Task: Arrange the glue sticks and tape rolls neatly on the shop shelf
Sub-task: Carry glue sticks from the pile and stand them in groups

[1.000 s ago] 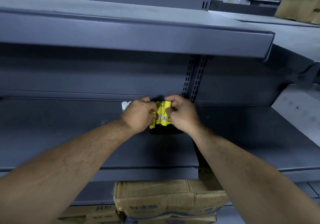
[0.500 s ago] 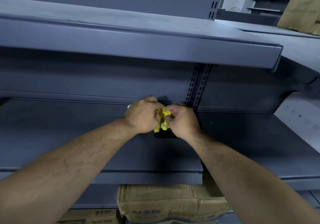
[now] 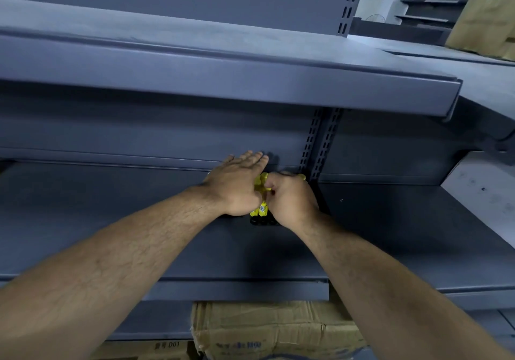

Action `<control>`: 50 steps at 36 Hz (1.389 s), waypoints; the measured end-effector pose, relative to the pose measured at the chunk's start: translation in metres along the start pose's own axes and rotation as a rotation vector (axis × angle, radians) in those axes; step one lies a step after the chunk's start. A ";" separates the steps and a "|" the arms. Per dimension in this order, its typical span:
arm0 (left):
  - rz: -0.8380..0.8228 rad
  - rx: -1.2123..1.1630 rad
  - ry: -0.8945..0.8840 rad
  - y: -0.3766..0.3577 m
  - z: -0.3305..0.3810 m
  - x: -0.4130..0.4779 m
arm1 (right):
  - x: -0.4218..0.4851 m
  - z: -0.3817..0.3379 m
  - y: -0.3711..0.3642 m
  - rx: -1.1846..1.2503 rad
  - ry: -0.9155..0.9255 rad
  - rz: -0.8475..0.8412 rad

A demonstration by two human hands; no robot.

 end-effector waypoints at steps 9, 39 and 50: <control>-0.042 -0.019 0.010 -0.002 -0.002 -0.003 | 0.006 -0.005 0.002 -0.179 0.071 -0.110; 0.004 0.052 0.114 0.008 -0.026 -0.038 | -0.003 -0.050 0.023 -0.297 -0.008 -0.153; 0.099 0.142 0.458 0.022 -0.073 -0.155 | -0.021 -0.134 -0.024 -0.164 0.344 -0.372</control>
Point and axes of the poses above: each hand's wrist, its own x-axis towards the middle knuckle, its own y-axis out of the back of the hand, z = x × y, the point moved 4 cm from there along x, towards the middle knuckle, and after that the axes turned 1 degree about -z, right-handed, at the moved point
